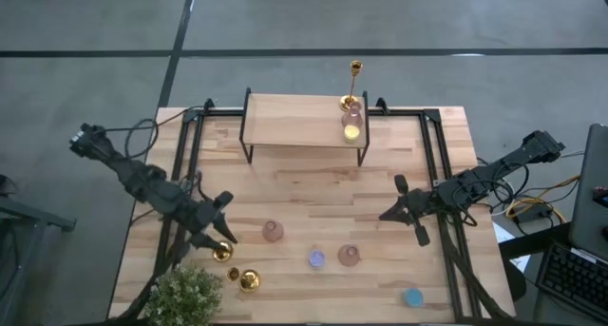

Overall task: Pick & Place candle stick holders
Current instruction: Put the top gold candle holder on the shelf aligned with the other gold candle holder

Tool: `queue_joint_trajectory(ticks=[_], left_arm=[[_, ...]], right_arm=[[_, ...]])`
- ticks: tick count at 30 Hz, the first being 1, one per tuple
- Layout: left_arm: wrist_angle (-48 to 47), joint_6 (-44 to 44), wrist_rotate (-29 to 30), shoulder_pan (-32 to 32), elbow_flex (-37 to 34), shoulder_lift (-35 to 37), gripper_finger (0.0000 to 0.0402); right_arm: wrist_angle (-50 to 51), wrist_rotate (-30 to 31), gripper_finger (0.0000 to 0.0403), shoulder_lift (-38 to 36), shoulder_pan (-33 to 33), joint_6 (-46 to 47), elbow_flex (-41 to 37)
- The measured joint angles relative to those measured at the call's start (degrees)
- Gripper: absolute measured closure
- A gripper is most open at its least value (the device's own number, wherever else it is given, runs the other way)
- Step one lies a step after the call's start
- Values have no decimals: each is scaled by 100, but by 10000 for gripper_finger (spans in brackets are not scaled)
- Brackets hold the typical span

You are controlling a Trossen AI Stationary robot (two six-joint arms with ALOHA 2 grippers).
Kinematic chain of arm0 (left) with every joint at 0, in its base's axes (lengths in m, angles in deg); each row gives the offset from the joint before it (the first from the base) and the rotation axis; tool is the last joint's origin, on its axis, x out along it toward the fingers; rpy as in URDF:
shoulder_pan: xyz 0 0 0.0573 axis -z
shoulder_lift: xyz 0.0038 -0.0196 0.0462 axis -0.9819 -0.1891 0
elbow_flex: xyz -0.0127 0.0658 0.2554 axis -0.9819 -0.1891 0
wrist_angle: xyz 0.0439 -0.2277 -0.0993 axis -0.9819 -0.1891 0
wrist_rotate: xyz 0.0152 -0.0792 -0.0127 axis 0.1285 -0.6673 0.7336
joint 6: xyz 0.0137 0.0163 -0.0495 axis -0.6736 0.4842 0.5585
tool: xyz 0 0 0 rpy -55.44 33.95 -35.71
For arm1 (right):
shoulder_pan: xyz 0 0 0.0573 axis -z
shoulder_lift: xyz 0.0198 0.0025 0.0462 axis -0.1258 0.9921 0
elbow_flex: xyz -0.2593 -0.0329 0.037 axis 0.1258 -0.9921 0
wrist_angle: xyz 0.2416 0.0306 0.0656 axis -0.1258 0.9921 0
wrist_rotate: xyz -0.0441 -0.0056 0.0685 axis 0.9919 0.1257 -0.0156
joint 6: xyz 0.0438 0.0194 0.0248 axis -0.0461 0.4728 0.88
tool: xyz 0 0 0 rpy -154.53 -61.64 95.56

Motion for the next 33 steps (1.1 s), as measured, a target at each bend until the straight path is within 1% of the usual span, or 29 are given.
queue_joint_trajectory(ticks=[7, 13, 16, 23, 29, 33], left_arm=[[-420, 630, 47, 243, 10, -323, 281], [-797, 860, 46, 431, 0, -450, 281], [-811, 1009, 52, 584, -27, -543, 281], [-651, 952, 95, 859, -9, -982, 281], [-434, 827, 204, 878, -9, -1267, 281], [-448, 817, 226, 878, -14, -1334, 281]], right_arm=[[0, 0, 394, 0, 2, 0, 0], [0, 0, 394, 0, 0, 0, 0], [0, 0, 394, 0, 1, -1, 0], [0, 0, 394, -2, 0, -2, 0], [0, 0, 394, -2, 2, -2, 0], [0, 0, 394, -2, 2, -2, 0]])
